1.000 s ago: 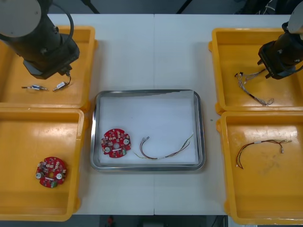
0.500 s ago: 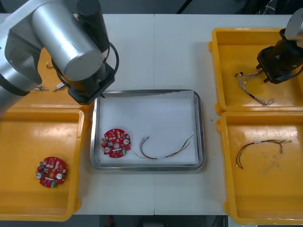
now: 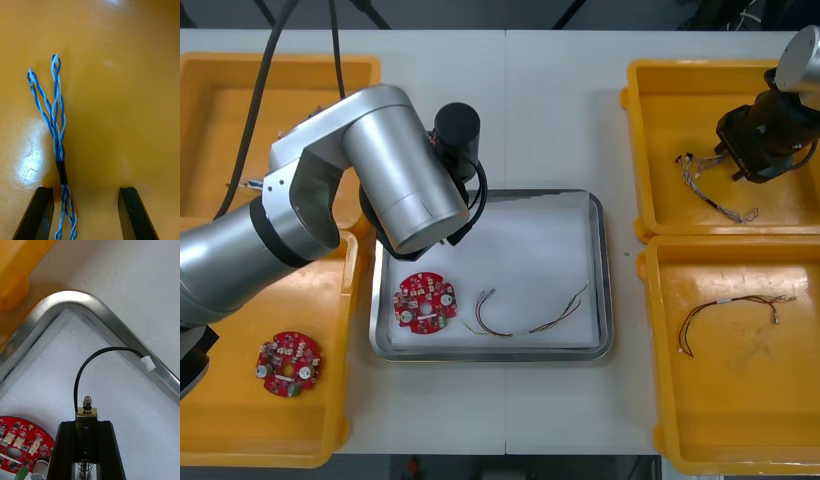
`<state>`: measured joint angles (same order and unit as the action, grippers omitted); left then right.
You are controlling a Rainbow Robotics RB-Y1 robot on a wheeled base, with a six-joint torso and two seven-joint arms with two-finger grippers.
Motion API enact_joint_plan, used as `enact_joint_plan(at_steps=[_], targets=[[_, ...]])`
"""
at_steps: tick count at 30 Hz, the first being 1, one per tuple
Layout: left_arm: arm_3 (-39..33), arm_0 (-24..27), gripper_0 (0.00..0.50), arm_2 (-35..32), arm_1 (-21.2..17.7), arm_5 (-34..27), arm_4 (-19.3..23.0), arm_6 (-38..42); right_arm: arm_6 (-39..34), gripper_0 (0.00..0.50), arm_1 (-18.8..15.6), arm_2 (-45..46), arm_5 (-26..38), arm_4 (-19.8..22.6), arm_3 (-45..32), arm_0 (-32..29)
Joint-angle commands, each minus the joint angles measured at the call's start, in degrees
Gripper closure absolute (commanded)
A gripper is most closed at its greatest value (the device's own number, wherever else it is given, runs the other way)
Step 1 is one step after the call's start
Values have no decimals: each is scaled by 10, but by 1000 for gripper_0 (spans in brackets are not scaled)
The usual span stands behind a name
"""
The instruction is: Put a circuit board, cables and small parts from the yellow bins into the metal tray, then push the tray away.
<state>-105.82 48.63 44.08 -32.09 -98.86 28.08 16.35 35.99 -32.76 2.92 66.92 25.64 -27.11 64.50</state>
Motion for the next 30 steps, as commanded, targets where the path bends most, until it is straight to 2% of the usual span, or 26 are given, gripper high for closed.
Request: enact_joint_plan(at_steps=[1, 2, 3, 4, 5, 6, 7, 11, 12, 13, 14, 15, 16, 19, 20, 21, 22, 25, 27, 30], targets=[[-10, -21, 500, 17, 17, 16, -26, 23, 8, 0, 6, 0, -5, 6, -8, -10], [-9, -21, 500, 18, 18, 17, -27, 22, 8, 0, 6, 0, -5, 6, -8, -10], [-5, -21, 500, 22, 18, 19, -29, 20, 8, 46, 6, 0, -5, 6, -8, -10], [-1, -21, 500, 26, 19, 23, -33, 20, 8, 141, 6, 0, -5, 6, -8, -10], [2, -21, 500, 27, 20, 25, -36, 19, 8, 201, 6, 0, -5, 5, -8, -10], [10, -21, 500, 30, 22, 31, -39, 18, 8, 287, 6, 0, -5, 5, -8, -10], [19, -21, 500, 32, 24, 37, -43, 18, 8, 329, 6, 0, -5, 4, -8, -10], [46, -21, 496, 34, 29, 56, -46, 11, 10, 415, 6, 0, -6, 4, -8, -10], [51, -21, 492, 35, 30, 60, -49, 10, 12, 415, 6, 0, -5, 3, -8, -10], [54, -21, 486, 36, 31, 62, -51, 8, 13, 476, 5, 0, -5, 3, -8, -10], [55, -22, 474, 40, 31, 65, -54, 7, 15, 476, 5, 0, -5, 3, -8, -10], [56, -21, 470, 42, 31, 66, -55, 6, 15, 500, 6, 0, -5, 3, -8, -10], [56, -21, 449, 48, 31, 68, -60, 6, 17, 500, 4, 0, -5, 3, -8, -10], [56, -22, 336, 55, 30, 68, -64, 6, 23, 500, 1, 0, -3, 3, -9, -10], [56, -22, 336, 55, 30, 68, -64, 6, 23, 500, 1, 0, -3, 3, -9, -10], [56, -21, 248, 55, 30, 68, -62, 6, 30, 500, -4, -3, 13, 2, -22, -10], [55, -21, 215, 55, 30, 68, -62, 6, 36, 500, -7, -5, 29, 0, -37, -10], [52, -21, 183, 55, 30, 68, -61, 5, 46, 500, -18, -5, 76, -2, -75, -10], [43, -21, 134, 55, 29, 63, -59, 7, 73, 500, -27, -5, 120, -3, -111, -10], [26, -20, 97, 54, 23, 42, -54, 8, 98, 500, -37, -5, 160, -3, -144, -10]])
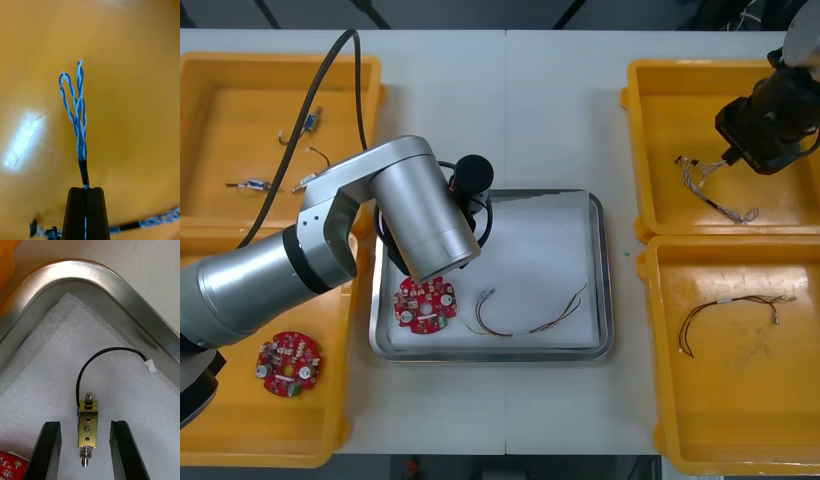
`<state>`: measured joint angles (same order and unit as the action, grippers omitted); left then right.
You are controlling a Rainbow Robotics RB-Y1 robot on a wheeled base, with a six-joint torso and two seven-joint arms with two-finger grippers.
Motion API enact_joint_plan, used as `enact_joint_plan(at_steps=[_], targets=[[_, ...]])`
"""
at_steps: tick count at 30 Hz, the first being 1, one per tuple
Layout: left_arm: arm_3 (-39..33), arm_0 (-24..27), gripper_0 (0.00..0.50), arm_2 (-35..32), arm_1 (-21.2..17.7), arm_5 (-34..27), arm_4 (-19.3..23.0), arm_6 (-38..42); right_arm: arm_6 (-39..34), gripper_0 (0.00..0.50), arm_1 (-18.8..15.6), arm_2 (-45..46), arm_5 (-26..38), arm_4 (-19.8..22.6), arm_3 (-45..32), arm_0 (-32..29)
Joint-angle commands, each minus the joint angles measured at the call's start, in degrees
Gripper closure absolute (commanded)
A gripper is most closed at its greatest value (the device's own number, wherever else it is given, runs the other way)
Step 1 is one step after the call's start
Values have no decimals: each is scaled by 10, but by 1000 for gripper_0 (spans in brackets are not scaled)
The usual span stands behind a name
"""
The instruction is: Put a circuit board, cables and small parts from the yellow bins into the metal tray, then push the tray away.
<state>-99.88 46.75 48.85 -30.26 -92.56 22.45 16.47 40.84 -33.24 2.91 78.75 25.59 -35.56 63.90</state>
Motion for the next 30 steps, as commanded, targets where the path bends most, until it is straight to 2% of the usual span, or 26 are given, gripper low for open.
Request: enact_joint_plan(at_steps=[1, 2, 8, 11, 12, 13, 15, 21, 24, 30], targets=[[-46, 2, 88, 5, 1, -34, 6, 7, 59, 500, -35, -5, 58, -4, -72, -4], [-49, 3, 84, 5, -1, -38, 8, 7, 62, 500, -36, -5, 62, -4, -76, -4], [-140, 14, 0, -92, -38, -127, 107, 0, 126, 500, -53, -5, 147, 1, -145, -4], [-175, 26, 0, -155, -60, -170, 160, 3, 162, 500, -59, -5, 185, 3, -179, -4], [-175, 26, 0, -155, -60, -170, 160, 3, 162, 500, -59, -5, 185, 3, -179, -4], [-182, 33, 0, -187, -75, -174, 189, 7, 185, 500, -62, -5, 208, 5, -197, -4], [-180, 45, 0, -232, -98, -174, 230, 11, 216, 500, -65, -5, 237, 8, -224, -4], [-140, 65, 0, -322, -159, -174, 300, 13, 299, 500, -66, -5, 302, 14, -291, -4], [-116, 69, 0, -342, -184, -174, 309, 8, 337, 500, -63, -6, 313, 22, -323, -4], [-59, 68, 0, -347, -222, -174, 301, -7, 391, 500, -53, -9, 313, 72, -416, -31]])
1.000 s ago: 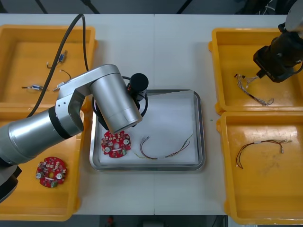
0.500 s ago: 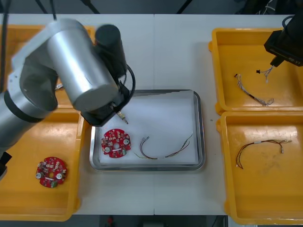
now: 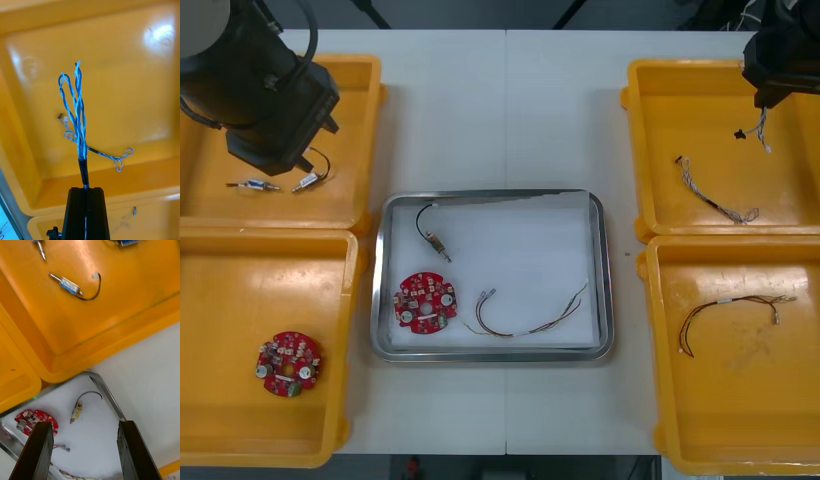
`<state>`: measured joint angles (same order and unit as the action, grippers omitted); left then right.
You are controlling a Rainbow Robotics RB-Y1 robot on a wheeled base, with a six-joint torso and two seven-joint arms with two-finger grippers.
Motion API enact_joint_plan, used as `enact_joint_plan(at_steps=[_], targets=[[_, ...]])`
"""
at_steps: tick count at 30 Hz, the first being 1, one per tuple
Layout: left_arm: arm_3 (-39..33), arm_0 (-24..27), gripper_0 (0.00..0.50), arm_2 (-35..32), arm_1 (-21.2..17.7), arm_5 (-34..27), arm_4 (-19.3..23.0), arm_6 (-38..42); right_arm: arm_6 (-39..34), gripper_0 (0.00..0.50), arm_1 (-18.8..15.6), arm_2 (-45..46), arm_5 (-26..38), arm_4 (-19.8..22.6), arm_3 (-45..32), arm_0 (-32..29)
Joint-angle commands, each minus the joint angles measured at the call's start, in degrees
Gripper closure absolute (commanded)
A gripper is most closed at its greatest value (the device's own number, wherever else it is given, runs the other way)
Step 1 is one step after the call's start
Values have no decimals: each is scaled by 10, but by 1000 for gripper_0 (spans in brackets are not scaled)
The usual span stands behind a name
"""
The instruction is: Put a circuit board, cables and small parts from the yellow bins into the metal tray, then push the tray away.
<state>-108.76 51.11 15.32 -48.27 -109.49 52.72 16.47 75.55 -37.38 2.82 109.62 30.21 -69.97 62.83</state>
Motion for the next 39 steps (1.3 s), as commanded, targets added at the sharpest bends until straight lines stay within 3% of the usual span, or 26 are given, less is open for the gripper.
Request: enact_joint_plan(at_steps=[1, 5, 11, 21, 27, 32, 39], targets=[[39, 24, 0, -12, -47, -5, -3, -14, 51, 500, -9, -8, 4, 30, -87, -26], [90, 24, 0, -12, -68, 12, -10, -68, 81, 500, -2, -14, 4, 53, -149, -54], [189, 24, 0, -12, -77, 64, -50, -151, 122, 500, 0, -93, 4, 72, -243, -75], [304, 23, 0, 19, -77, 169, -101, -202, 137, 500, 19, -172, 4, 160, -301, -75], [356, 23, 0, 49, -77, 237, -105, -206, 159, 500, 20, -226, -30, 212, -323, -75], [400, 23, 0, 55, -72, 278, -102, -208, 178, 500, 21, -273, -52, 220, -350, -75], [451, 23, 0, 55, -54, 316, -90, -215, 279, 500, 30, -334, -88, 219, -355, -75]])
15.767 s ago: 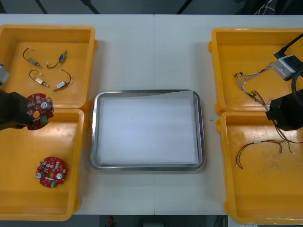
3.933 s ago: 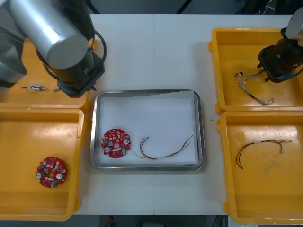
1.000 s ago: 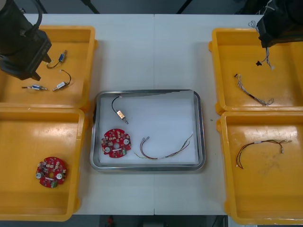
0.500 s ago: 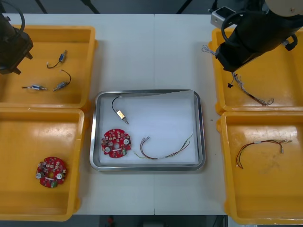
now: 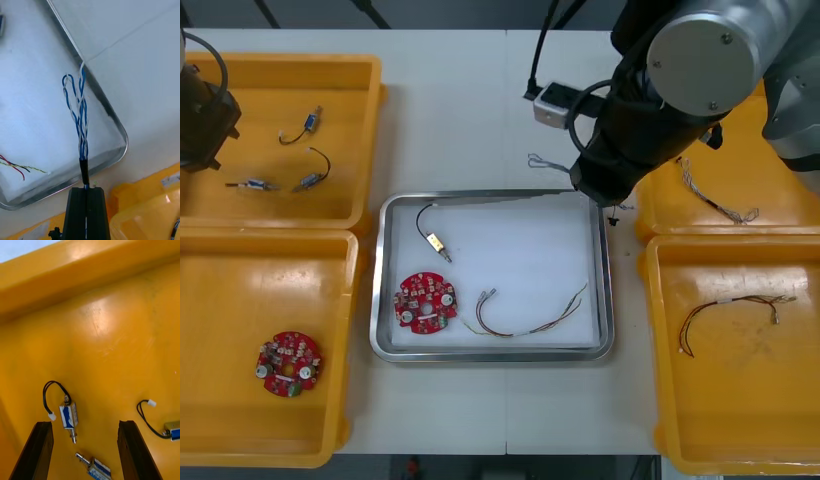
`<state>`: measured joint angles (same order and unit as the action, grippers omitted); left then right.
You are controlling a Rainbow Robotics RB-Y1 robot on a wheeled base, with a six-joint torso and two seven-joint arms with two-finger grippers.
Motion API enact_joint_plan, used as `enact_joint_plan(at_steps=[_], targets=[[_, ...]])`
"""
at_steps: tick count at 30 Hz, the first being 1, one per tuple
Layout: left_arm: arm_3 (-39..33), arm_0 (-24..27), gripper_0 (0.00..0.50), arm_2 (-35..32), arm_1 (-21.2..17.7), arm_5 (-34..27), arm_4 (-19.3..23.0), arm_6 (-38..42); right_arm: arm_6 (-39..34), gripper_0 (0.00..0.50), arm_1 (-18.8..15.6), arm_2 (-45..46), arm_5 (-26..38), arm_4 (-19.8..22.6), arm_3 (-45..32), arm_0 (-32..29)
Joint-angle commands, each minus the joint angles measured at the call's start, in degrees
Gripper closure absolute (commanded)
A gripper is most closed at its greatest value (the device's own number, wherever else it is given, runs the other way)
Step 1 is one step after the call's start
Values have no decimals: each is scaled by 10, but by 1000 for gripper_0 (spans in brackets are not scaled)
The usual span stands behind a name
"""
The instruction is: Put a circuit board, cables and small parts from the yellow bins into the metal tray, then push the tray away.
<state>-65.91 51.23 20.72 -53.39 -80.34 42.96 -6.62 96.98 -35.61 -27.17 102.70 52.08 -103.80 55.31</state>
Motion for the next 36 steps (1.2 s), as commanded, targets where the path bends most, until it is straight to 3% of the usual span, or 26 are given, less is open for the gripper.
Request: enact_joint_plan(at_steps=[1, 7, 14, 20, 29, 31, 33, 35, 36], targets=[[31, 22, 0, 1, 0, 33, 13, 14, 80, 500, 14, -45, -28, -2, -17, 0], [59, 22, 0, 6, 20, 54, 20, 6, 119, 500, 26, -107, -94, -21, 3, -1], [61, 22, 0, 84, 25, 83, 26, 12, 121, 500, 36, -195, -184, -63, 43, 0], [64, 22, 0, 93, 29, 84, 51, 14, 125, 500, 36, -243, -249, -71, 88, 0], [77, 22, 0, 94, 44, 84, 45, 8, 125, 500, 38, -272, -283, -83, 116, 0], [81, 22, 0, 94, 47, 85, 44, 6, 124, 481, 38, -272, -283, -82, 115, 0], [86, 22, 0, 94, 50, 88, 44, 4, 124, 417, 38, -272, -283, -83, 115, 0], [90, 22, 0, 94, 52, 89, 44, 0, 121, 183, 37, -272, -283, -87, 115, 0], [91, 22, 0, 94, 53, 90, 44, -1, 120, 127, 36, -272, -283, -87, 115, 0]])
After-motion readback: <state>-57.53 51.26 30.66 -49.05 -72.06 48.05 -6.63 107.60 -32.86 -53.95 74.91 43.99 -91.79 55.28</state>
